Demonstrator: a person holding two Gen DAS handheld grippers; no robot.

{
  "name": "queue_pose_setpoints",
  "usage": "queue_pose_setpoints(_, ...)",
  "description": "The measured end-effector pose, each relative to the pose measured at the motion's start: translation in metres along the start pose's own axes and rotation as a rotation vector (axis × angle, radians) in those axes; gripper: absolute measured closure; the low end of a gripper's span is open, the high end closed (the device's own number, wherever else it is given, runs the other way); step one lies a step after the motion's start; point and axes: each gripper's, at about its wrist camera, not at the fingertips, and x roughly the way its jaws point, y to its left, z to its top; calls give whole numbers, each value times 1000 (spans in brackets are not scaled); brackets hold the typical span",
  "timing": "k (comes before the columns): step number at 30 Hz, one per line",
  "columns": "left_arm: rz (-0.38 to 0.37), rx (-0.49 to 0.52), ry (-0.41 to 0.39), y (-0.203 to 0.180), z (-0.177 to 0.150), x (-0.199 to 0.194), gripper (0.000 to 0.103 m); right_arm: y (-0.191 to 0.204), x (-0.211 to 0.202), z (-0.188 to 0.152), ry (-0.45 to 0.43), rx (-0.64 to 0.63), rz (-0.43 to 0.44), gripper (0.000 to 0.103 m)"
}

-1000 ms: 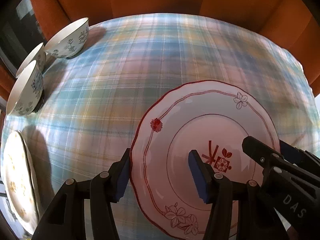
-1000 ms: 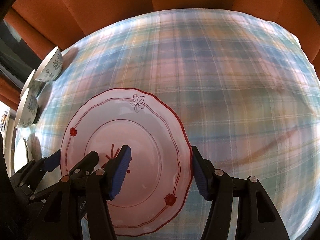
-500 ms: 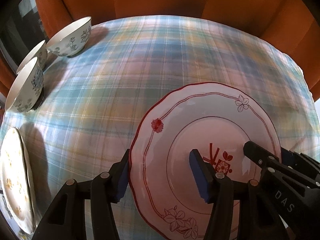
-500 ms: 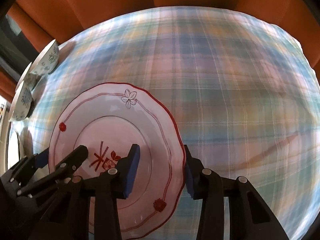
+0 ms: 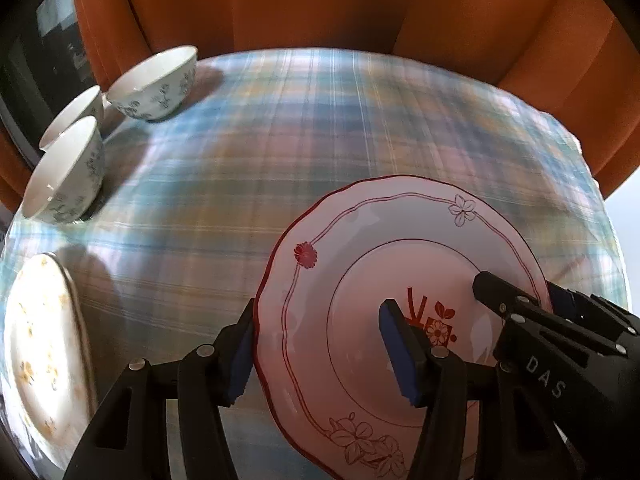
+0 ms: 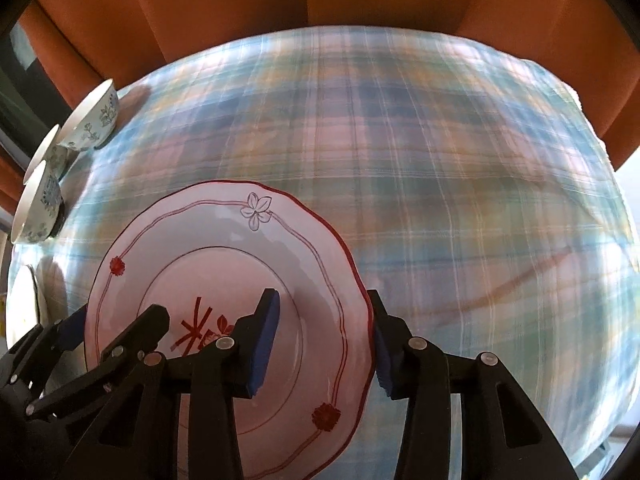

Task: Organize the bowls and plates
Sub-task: 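Carry the red-pattern plate with the right gripper toward the yellow-flower plate stack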

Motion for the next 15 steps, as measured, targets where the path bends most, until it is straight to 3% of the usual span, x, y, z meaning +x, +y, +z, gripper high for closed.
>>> queue_pose_setpoints(15, -44, 17, -110, 121, -14, -70, 43, 124, -50, -29, -81, 20, -16, 56)
